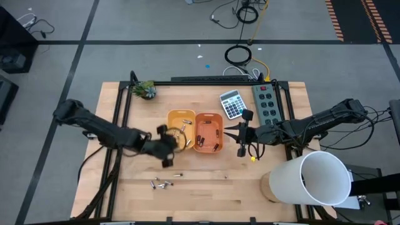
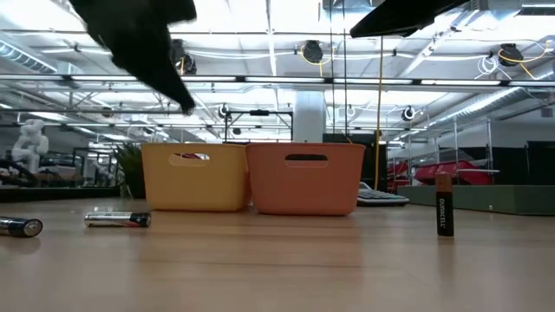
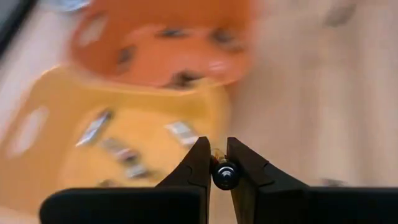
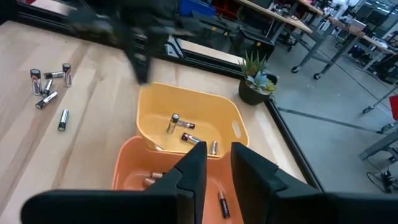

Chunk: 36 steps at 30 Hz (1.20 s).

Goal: Sort batteries
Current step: Put the silver battery into the yellow bin

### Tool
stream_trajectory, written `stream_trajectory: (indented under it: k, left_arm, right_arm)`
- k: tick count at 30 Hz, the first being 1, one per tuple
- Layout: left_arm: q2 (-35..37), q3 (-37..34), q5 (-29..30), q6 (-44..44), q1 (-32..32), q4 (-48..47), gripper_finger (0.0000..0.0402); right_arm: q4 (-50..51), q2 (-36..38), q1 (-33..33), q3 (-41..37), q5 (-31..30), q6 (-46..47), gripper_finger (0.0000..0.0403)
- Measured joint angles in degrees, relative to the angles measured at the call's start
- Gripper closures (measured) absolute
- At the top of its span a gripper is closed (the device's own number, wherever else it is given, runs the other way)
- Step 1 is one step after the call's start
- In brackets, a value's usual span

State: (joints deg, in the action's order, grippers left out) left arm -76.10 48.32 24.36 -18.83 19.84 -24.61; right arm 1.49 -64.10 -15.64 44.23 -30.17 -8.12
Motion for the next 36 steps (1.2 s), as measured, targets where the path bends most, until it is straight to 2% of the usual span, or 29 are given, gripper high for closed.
stream_trajectory:
  k: [6, 10, 14, 18, 26, 31, 36]
  left_arm:
    - [-0.6, -5.1, -1.3, -0.7, -9.2, 3.3, 0.0357]
    - [-0.3, -4.8, -3.3, 0.0, -11.4, 4.1, 0.0285]
    - [1.5, -1.6, -3.5, 1.4, -10.6, 0.3, 0.0219]
    - [3.6, 2.6, -8.7, 1.2, -5.7, -4.6, 0.0197]
    - [2.6, 5.0, -12.3, -7.2, 10.4, -12.8, 0.0193]
    - [0.4, 5.0, -10.6, -14.2, 19.7, -17.9, 0.02]
    - [-3.4, 5.0, -9.7, -24.4, 23.2, -23.5, 0.0206]
  right_arm:
    - [-0.1, 0.0, 0.0, 0.0, 0.1, 0.0, 0.0339]
    - [0.0, 0.0, 0.0, 0.0, 0.1, 0.2, 0.0339]
    - [0.6, 0.0, 0.0, 0.0, 0.2, 0.8, 0.0339]
    - [2.6, 0.0, 0.0, 0.0, 0.2, 2.0, 0.0339]
    - [4.3, 0.0, 0.0, 0.0, 0.0, 2.1, 0.0339]
    - [2.8, 0.0, 0.0, 0.0, 0.0, 0.9, 0.0339]
    - [0.9, 0.0, 0.0, 0.0, 0.0, -0.2, 0.0339]
